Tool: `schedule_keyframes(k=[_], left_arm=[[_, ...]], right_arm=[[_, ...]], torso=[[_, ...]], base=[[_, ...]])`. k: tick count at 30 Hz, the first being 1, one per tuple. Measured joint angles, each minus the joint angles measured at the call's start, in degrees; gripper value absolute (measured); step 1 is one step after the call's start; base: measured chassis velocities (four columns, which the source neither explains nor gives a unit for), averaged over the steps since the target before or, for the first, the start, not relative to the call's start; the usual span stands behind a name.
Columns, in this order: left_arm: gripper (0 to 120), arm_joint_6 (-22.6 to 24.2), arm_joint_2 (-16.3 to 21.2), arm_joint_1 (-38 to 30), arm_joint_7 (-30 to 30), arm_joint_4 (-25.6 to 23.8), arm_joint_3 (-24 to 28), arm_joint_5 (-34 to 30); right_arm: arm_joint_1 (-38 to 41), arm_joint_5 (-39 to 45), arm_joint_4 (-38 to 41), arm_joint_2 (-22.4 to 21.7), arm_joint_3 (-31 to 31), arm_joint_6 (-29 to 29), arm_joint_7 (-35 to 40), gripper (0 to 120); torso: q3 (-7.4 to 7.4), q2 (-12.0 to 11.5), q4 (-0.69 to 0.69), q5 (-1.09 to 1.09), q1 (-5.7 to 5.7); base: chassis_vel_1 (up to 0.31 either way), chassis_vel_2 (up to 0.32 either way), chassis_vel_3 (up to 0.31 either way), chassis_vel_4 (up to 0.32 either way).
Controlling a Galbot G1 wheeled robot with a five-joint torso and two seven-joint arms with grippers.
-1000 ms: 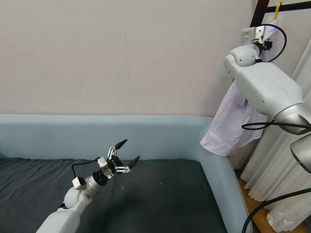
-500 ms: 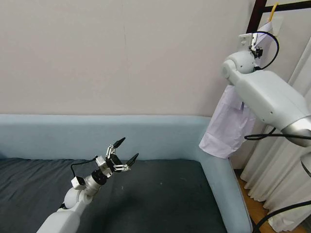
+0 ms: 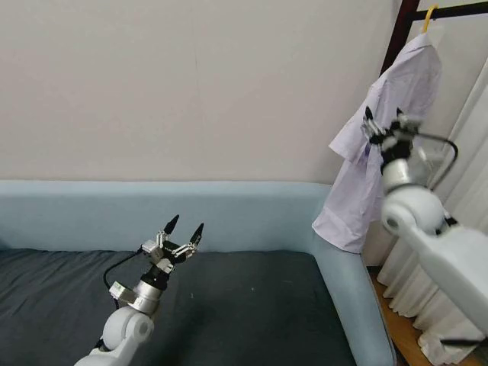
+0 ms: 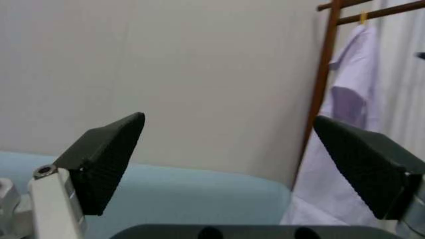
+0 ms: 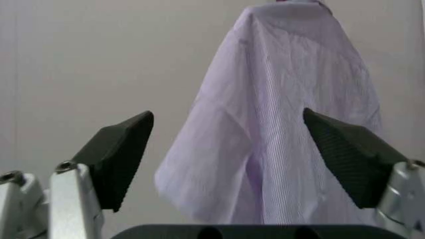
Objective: Pick up the clothes from the sofa and hang them on the clothes hanger.
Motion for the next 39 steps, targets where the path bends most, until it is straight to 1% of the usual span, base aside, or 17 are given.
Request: schedule_keyframes(k=[1,2,3,4,5,6,7,9,10,11,15,16,17,18,19,23,39], left_arm=[[100,-1.1,-2.0,3.4,-5.4,-2.4,-1.7,4.0],[100,-1.6,-3.5,5.6,-7.6,-3.9,-3.1,6.6],[100,-1.6,-3.5,5.6,-7.6,-3.9,-3.1,6.6],[100,-1.6,-5.5,8.0,-9.3,-5.7,-4.4,10.9],[100,-1.4,-7.3,9.7,-10.8,-7.3,-5.1,14.8],[100,-1.4,-7.3,9.7,-10.8,-7.3,-5.1,14.8],[100,-1.2,-9.4,11.7,-12.1,-8.6,-5.4,18.4],[100,-1.1,-12.8,14.6,-13.3,-9.9,-5.4,22.7],[100,-1.1,-12.8,14.6,-13.3,-9.9,-5.4,22.7],[100,-1.3,-14.8,16.2,-13.7,-10.6,-5.3,24.5],[100,-1.4,-21.0,23.5,-14.9,-15.0,-4.1,30.1],[100,-1.4,-21.0,23.5,-14.9,-15.0,-4.1,30.1],[100,-1.5,-22.1,25.3,-15.1,-16.1,-3.8,31.0],[100,-1.6,-23.0,27.0,-15.2,-17.4,-3.5,32.1],[100,-1.6,-23.3,27.5,-15.2,-17.8,-3.5,32.5],[100,-1.7,-23.5,28.0,-15.2,-18.1,-3.4,32.7],[100,-1.8,-23.2,27.5,-14.9,-17.9,-3.3,32.3]], right_arm=[[-4.6,-2.7,0.1,1.6,1.6,1.6,-2.9,95],[-6.9,-4.4,0.1,3.0,2.2,2.1,-4.4,98],[-6.9,-4.4,0.1,3.0,2.2,2.1,-4.4,98],[-11.4,-6.9,1.2,5.3,4.3,2.5,-5.8,100],[-15.6,-9.0,2.4,7.3,6.5,2.5,-6.6,100],[-15.6,-9.0,2.4,7.3,6.5,2.5,-6.6,100],[-21.2,-11.6,4.2,10.6,9.5,2.5,-7.3,100],[-28.6,-15.3,6.8,15.2,13.8,2.4,-8.1,100],[-28.6,-15.3,6.8,15.2,13.8,2.4,-8.1,100],[-33.0,-17.7,8.1,17.9,16.2,2.4,-8.8,100],[-45.0,-27.7,11.5,26.3,22.4,5.7,-11.3,100],[-45.0,-27.7,11.5,26.3,22.4,5.7,-11.3,100],[-47.6,-31.1,11.9,28.0,23.0,6.8,-11.1,100],[-50.5,-34.8,12.1,29.6,23.1,8.3,-10.4,100],[-51.7,-36.2,12.1,30.2,23.1,8.9,-9.8,100],[-52.6,-37.8,12.1,30.7,23.1,9.6,-9.1,100],[-51.5,-37.2,11.7,30.4,22.5,9.4,-8.8,100]], torso=[[-0.01,0.0,-0.02,-0.06,0.0],[0.0,0.0,0.03,-0.09,0.0],[0.0,0.0,0.03,-0.09,0.0],[0.02,0.0,0.18,-0.02,0.01],[0.01,0.0,0.13,0.0,0.01],[0.01,0.0,0.13,0.0,0.01],[0.01,0.0,0.16,-0.04,0.0],[0.0,0.0,0.04,-0.04,0.01],[0.0,0.0,0.04,-0.04,0.01],[0.0,0.0,0.01,-0.05,0.01],[0.0,0.0,0.07,-0.05,0.0],[0.0,0.0,0.07,-0.05,0.0],[0.0,0.0,0.09,-0.05,0.0],[0.0,0.0,0.06,-0.04,0.0],[0.0,0.0,0.03,-0.01,0.0],[0.01,0.0,0.06,-0.05,0.0],[0.02,0.0,0.06,-0.05,0.02]], base=[[0.0,0.0,0.0,0.0],[0.0,0.0,0.0,0.0],[0.0,0.0,0.0,0.0],[0.0,0.0,0.0,0.0],[0.053,0.025,-0.014,0.061],[0.053,0.025,-0.014,0.061],[0.021,0.053,0.063,0.001],[0.0,0.0,0.0,0.0],[0.0,0.0,0.0,0.0],[0.0,0.0,0.0,0.0],[0.0,0.0,0.0,0.0],[0.0,0.0,0.0,0.0],[0.0,0.0,0.0,0.0],[0.0,0.0,0.0,0.0],[0.0,0.0,0.0,0.0],[0.0,0.0,0.0,0.0],[0.0,0.0,0.0,0.0]])
